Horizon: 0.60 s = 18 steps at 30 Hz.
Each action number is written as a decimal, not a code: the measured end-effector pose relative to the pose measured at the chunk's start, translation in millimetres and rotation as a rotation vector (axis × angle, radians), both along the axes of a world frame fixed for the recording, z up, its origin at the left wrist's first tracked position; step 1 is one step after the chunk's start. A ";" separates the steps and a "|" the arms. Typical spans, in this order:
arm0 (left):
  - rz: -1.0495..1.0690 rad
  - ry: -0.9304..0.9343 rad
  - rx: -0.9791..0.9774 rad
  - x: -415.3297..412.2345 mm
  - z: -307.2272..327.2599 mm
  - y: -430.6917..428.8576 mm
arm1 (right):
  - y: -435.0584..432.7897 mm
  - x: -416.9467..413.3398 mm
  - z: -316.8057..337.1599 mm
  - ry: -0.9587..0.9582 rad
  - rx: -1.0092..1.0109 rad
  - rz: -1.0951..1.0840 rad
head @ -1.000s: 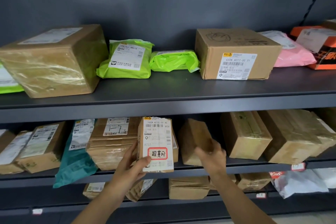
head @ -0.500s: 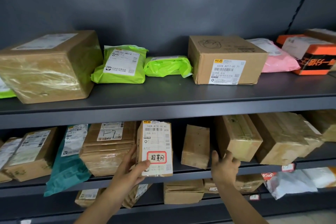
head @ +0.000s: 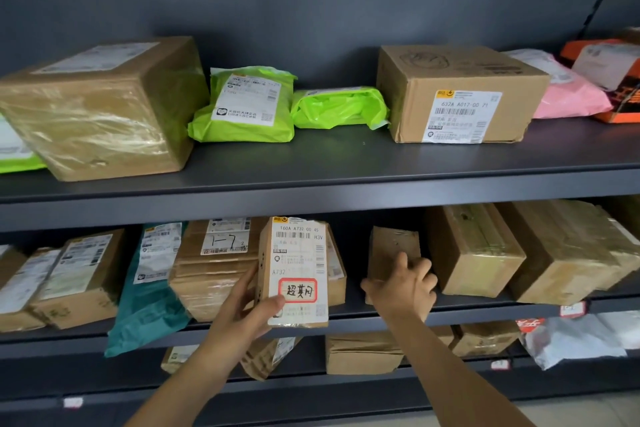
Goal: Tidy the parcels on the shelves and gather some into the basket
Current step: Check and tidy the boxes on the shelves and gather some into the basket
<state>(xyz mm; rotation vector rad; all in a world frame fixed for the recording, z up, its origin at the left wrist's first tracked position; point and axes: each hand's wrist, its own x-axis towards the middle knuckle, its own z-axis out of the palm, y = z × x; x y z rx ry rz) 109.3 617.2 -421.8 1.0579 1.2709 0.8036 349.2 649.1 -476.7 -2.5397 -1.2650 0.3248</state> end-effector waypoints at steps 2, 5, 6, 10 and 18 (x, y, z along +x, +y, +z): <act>-0.001 -0.005 -0.006 -2.3 -2.2 0.3 | -2.9 8.0 -0.8 0.168 0.100 -0.006; 0.006 -0.015 -0.018 -3.1 -4.6 0.2 | -8.9 19.8 0.8 0.705 0.281 -0.037; 0.008 -0.016 -0.025 -2.9 -5.2 0.2 | -12.0 22.2 0.2 0.832 0.328 -0.092; -0.002 -0.027 -0.026 -1.3 -6.9 -0.3 | -20.7 26.8 -7.8 0.817 0.226 -0.158; -0.037 -0.027 0.012 5.9 -3.0 -4.7 | -29.9 29.0 -24.7 0.685 0.178 -0.060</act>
